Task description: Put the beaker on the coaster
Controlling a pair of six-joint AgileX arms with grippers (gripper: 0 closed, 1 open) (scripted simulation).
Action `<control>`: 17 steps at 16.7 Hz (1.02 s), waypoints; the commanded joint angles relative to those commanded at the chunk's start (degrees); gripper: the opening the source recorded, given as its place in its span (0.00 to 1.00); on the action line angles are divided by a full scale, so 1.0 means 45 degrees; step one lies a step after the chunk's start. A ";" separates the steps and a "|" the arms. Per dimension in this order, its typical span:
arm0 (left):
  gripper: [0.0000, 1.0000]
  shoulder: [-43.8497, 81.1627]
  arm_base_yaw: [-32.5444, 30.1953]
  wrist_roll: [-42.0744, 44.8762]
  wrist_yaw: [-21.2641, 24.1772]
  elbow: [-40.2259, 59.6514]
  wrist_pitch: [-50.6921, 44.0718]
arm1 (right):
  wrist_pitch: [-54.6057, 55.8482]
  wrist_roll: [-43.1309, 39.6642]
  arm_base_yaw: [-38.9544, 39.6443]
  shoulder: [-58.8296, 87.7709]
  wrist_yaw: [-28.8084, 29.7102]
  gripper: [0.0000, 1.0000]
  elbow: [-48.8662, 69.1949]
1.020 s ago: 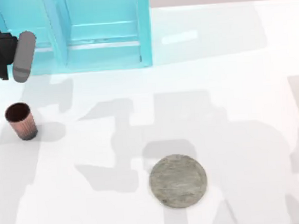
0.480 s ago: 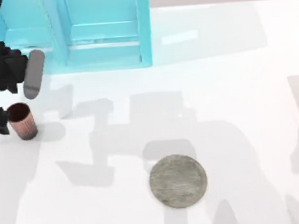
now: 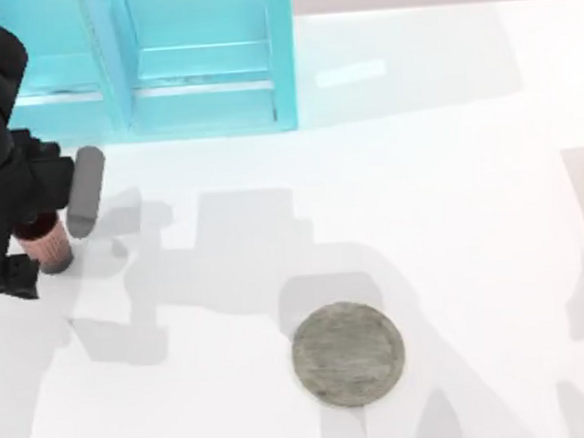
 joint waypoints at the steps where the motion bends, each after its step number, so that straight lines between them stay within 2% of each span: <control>1: 1.00 0.0000 0.0000 0.0000 0.0000 0.0000 0.0000 | 0.0000 0.0000 0.0000 0.0000 0.0000 1.00 0.0000; 14: 0.02 0.0000 0.0000 0.0000 0.0000 0.0000 0.0000 | 0.0000 0.0000 0.0000 0.0000 0.0000 1.00 0.0000; 17: 0.00 0.0000 0.0000 0.0000 0.0000 0.0000 0.0000 | 0.0000 0.0000 0.0000 0.0000 0.0000 1.00 0.0000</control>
